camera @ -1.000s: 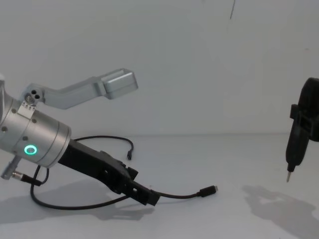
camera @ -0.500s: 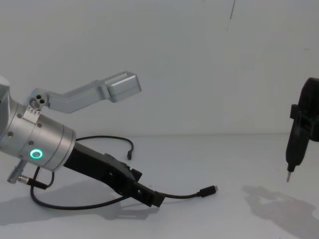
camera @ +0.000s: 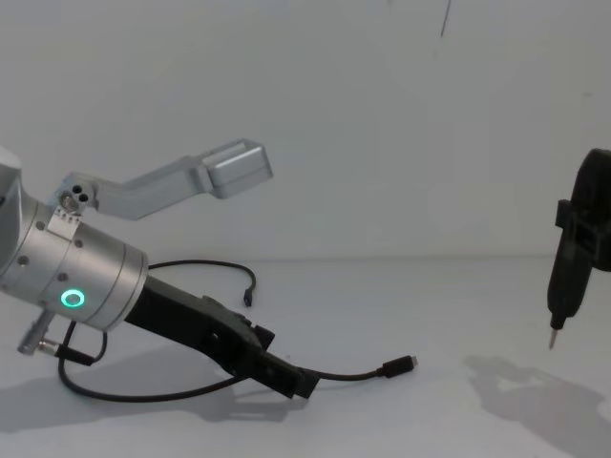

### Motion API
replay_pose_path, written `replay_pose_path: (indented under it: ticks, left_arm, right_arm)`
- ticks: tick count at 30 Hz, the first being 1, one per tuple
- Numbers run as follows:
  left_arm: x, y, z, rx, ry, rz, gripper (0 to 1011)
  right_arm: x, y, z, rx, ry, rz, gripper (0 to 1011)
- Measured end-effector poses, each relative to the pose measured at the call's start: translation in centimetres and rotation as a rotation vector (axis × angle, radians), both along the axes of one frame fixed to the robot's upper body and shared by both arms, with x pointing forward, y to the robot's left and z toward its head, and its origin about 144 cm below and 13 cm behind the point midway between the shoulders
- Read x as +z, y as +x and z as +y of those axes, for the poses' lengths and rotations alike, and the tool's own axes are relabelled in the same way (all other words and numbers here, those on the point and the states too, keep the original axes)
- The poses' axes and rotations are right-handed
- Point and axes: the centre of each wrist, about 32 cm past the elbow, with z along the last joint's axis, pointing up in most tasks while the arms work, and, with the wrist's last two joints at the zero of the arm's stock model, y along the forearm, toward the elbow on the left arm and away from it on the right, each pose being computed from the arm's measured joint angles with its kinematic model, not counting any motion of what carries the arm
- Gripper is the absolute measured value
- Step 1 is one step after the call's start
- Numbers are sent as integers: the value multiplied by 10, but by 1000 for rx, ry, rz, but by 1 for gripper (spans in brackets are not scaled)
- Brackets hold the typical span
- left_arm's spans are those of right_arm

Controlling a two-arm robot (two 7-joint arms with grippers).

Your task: Pick up the data cable with the one hand.

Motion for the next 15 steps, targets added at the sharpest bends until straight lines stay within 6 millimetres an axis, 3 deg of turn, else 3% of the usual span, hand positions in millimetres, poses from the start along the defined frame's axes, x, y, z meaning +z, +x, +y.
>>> replay_pose_path:
  ticks: [9, 15]
  left_arm:
    - [-1, 1, -2, -13, 3, 5, 1001]
    - [-1, 1, -4, -19, 5, 8, 890]
  right_arm:
    - [0, 0, 0, 0, 0, 0, 263]
    - [0, 0, 0, 0, 0, 0, 263]
